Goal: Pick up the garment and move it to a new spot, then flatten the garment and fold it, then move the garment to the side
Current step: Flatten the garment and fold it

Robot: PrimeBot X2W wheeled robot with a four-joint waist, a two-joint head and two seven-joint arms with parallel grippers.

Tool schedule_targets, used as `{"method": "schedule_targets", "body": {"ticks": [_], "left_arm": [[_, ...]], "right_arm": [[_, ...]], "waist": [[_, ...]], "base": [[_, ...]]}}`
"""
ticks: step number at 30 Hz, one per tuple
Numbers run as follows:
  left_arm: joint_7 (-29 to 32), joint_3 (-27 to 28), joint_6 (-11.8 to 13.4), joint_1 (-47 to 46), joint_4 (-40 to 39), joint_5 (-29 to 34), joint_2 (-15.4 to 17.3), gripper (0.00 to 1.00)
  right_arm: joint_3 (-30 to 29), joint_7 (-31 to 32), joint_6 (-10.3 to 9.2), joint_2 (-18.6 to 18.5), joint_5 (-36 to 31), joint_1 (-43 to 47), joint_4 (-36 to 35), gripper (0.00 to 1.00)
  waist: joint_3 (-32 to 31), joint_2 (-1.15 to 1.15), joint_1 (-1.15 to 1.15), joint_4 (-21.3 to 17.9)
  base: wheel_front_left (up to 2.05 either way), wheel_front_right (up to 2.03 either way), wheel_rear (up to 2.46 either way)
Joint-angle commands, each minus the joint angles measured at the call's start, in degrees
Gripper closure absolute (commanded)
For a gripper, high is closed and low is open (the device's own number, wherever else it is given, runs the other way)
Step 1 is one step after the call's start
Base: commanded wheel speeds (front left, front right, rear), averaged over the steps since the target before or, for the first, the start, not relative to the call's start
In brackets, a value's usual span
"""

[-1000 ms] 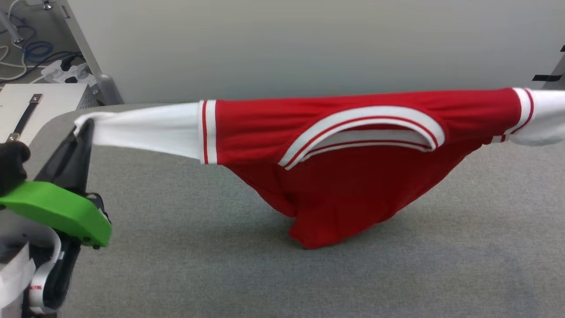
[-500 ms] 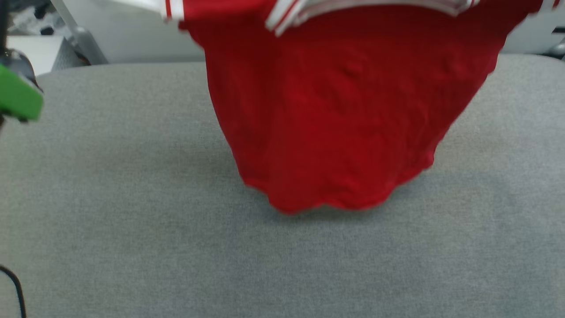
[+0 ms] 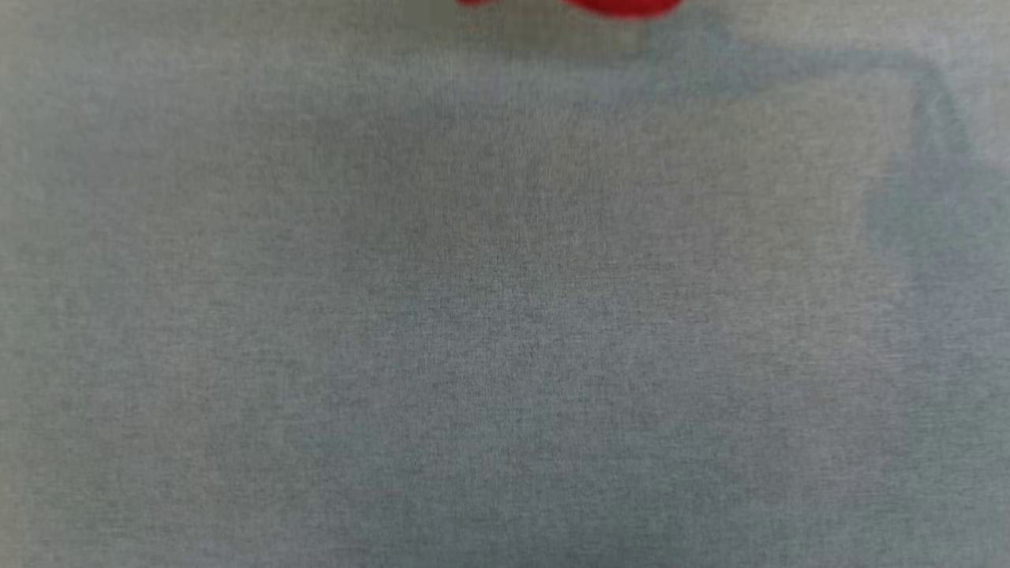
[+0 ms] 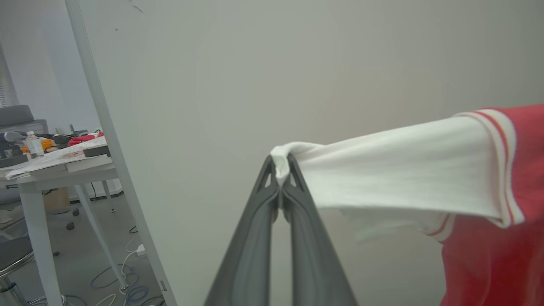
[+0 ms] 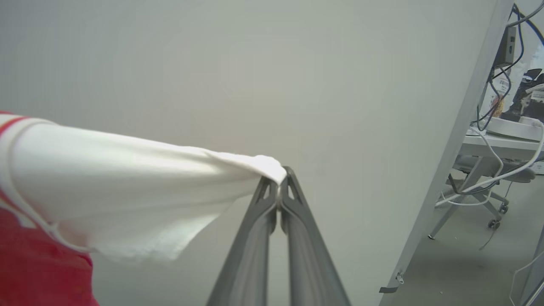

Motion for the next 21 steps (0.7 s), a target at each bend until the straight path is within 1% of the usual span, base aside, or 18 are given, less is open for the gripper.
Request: {"method": "schedule_targets", "body": {"ticks": [1, 6, 9, 12, 16, 21], "left_arm": [[-1.58, 0.21, 0.16, -3.57, 3.09, 1.25, 0.38, 1.0], [-6.43, -1.68, -0.32, -13.95, 14.19, 3.42, -0.25, 1.0], [-10.7, -2.41, -0.45, -18.92, 19.86, 4.41, -1.29, 1.0], [-15.18, -2.86, -0.54, -21.9, 24.41, 4.99, -2.45, 1.0], [-19.84, -4.23, -0.93, -22.54, 30.15, 4.88, -4.22, 1.0], [-24.04, -6.37, -1.39, -18.89, 35.22, 3.57, -6.21, 1.0]], "right_arm": [[-0.01, -0.9, -0.13, 0.07, -1.4, -2.91, 2.71, 1.0], [1.21, -4.12, -0.13, 2.21, -4.11, -11.47, 11.0, 1.0], [0.81, -7.76, -0.13, 3.65, -5.44, -15.65, 15.2, 1.0], [0.14, -11.88, -0.13, 5.08, -6.45, -17.9, 18.66, 1.0], [0.6, -15.27, -0.13, 6.93, -6.69, -17.77, 22.92, 1.0], [1.88, -17.41, -0.13, 7.79, -5.47, -14.69, 26.71, 1.0]], "waist": [[7.48, 0.0, -0.02, 0.31], [11.53, 0.0, -0.02, -0.27], [13.54, 0.0, -0.02, -0.21], [14.74, 0.0, -0.02, -0.14], [15.06, 0.0, -0.02, 0.19], [14.1, 0.0, -0.02, 0.92]], "base": [[0.0, 0.0, 0.0], [0.0, 0.0, 0.0], [0.0, 0.0, 0.0], [0.0, 0.0, 0.0], [0.0, 0.0, 0.0], [0.0, 0.0, 0.0]]}}
